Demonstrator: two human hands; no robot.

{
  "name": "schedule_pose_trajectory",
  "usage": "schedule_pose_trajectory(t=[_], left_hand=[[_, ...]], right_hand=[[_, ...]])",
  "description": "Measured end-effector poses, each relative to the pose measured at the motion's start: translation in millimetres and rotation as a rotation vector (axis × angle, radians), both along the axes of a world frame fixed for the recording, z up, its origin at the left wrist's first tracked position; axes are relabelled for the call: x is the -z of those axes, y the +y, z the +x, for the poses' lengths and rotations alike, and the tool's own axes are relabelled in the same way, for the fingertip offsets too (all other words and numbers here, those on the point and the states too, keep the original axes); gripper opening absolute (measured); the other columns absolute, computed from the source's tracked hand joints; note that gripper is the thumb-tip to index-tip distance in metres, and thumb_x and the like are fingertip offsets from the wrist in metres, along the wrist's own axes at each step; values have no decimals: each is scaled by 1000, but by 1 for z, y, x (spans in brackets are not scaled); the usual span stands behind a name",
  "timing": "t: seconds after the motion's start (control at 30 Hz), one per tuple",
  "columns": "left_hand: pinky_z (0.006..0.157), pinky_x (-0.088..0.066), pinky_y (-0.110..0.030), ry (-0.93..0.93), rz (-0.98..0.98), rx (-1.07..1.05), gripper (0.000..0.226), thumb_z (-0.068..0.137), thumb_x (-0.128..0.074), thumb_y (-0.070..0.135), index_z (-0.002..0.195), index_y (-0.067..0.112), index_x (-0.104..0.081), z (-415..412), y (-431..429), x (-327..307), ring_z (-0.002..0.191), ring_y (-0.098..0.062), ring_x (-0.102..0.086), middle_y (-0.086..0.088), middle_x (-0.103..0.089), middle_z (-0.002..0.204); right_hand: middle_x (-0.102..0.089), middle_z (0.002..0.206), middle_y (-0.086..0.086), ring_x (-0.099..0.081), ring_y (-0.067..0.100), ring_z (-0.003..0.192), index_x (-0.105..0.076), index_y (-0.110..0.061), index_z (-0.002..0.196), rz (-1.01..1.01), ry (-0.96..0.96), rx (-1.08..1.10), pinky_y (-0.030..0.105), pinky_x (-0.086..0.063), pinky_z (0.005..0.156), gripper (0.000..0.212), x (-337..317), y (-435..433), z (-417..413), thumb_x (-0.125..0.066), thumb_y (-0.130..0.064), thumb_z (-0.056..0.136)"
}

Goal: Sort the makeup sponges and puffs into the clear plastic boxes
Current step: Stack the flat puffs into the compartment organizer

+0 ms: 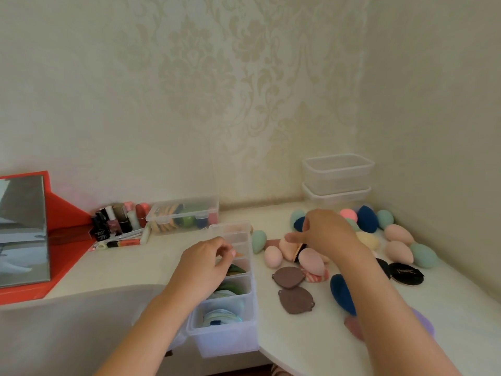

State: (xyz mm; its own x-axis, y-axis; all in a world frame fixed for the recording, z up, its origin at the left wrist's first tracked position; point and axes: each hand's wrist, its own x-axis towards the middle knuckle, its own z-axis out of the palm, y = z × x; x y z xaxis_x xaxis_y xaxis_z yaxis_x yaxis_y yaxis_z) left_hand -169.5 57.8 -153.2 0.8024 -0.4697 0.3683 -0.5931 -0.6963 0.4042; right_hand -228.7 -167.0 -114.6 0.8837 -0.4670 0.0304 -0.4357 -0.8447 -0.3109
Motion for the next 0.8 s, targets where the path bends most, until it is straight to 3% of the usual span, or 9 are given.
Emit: schedule_pose_trajectory(t=[0.07, 0.17, 0.23, 0.33, 0.43, 0.5, 0.6, 0.67, 0.8], left_hand=[[88, -47, -29, -8, 51, -23, 24, 94, -47, 37, 109, 25, -63, -1, -2, 0, 96, -11, -60, 9, -67, 105], [88, -48, -31, 23, 56, -32, 28, 94, -47, 41, 109, 23, -62, -1, -5, 0, 96, -12, -59, 7, -67, 104], [88, -47, -31, 34, 78, -28, 31, 94, -46, 44, 108, 22, -64, -1, -6, 1, 95, -13, -59, 6, -65, 103], [86, -45, -30, 11, 117, -25, 34, 94, -43, 45, 101, 22, -67, -1, -7, 1, 91, -13, -56, 4, -57, 99], [84, -46, -28, -48, 78, -51, 33, 94, -44, 45, 98, 23, -67, -3, -5, 2, 88, -12, -56, 5, -58, 99], [77, -46, -27, -161, 53, -87, 31, 95, -43, 42, 98, 22, -67, -8, -4, 2, 82, -13, -59, 6, -66, 93], [67, -42, -25, -212, 44, -125, 30, 97, -41, 32, 99, 19, -67, -9, -2, 3, 73, -17, -60, 2, -70, 84], [72, -48, -27, -155, 27, -139, 27, 97, -41, 31, 105, 21, -65, -5, -4, 3, 79, -16, -62, 4, -70, 89], [90, -44, -33, -50, 149, -139, 28, 99, -37, 33, 112, 20, -59, 1, -14, 0, 95, -19, -61, 3, -68, 101]], right_hand=[[-47, 69, -2, -45, 14, 60, -49, -15, 73, -35, 6, -49, 24, -33, 53, 39, 4, 3, 2, -66, -49, 80], [-61, 99, 3, -59, 20, 88, -57, -14, 107, -102, 19, -53, 27, -41, 67, 35, 5, 9, 2, -68, -37, 82], [-62, 107, 4, -59, 21, 92, -57, -14, 112, -137, -3, -49, 27, -41, 68, 30, 8, 12, 3, -63, -25, 85], [-62, 110, 4, -59, 21, 96, -57, -16, 115, -150, -44, -33, 26, -41, 70, 27, 10, 13, 6, -51, -13, 89], [-62, 113, 3, -59, 21, 100, -55, -17, 118, -110, -112, 11, 27, -43, 75, 27, 7, 12, 6, -51, -13, 91], [-63, 109, 2, -59, 20, 97, -54, -17, 118, -57, -265, 38, 29, -46, 77, 25, 3, 11, 3, -52, -17, 92], [-62, 94, -5, -57, 14, 81, -60, -16, 112, 111, -657, -70, 25, -44, 70, 21, -1, 22, 2, -56, -18, 91], [-61, 90, -7, -57, 10, 77, -65, -17, 107, 253, -819, -232, 20, -44, 69, 20, -1, 38, 2, -60, -13, 88], [-63, 93, -4, -58, 9, 82, -69, -18, 102, 220, -763, -476, 17, -45, 77, 15, 20, 68, 14, -61, -14, 89]])
